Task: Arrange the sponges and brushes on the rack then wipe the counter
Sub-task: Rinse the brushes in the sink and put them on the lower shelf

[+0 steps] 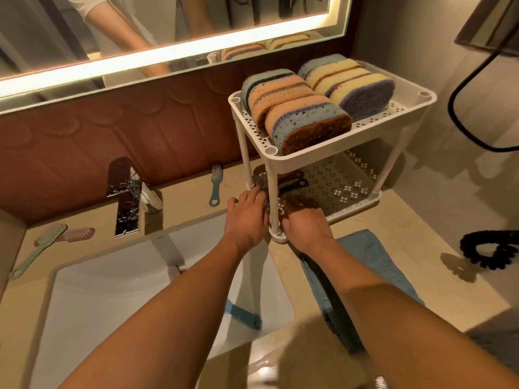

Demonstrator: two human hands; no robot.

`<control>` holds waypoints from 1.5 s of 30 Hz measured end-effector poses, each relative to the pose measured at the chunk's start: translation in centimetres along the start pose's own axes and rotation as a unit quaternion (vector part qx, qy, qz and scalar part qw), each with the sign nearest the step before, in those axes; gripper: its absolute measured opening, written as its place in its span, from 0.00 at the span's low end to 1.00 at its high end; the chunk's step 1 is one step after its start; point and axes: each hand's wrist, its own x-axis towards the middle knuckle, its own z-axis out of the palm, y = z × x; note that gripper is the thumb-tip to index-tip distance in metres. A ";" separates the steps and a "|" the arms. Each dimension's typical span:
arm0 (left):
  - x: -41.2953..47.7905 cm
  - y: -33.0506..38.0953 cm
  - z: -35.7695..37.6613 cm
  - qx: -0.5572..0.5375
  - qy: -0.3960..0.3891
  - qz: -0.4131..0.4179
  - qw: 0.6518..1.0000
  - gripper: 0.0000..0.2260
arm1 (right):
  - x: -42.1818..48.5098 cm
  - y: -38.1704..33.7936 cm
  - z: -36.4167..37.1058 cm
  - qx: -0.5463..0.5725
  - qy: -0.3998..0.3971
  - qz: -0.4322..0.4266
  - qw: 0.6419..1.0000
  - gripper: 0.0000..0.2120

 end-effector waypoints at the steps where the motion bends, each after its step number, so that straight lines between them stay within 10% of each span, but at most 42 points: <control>1: -0.9 0.0 -0.2 -0.004 -0.002 0.002 1.000 0.20 | -0.6 0.0 -0.2 -0.032 -0.012 0.004 0.999 0.08; 16: -12.0 -1.7 -2.4 0.025 -0.056 -0.015 0.998 0.24 | -8.5 -5.4 0.3 -0.057 0.075 -0.023 0.995 0.16; 45: -20.3 -19.8 4.2 -0.031 -0.176 -0.188 0.966 0.23 | -4.4 -15.2 15.3 -0.063 -0.161 -0.215 0.961 0.14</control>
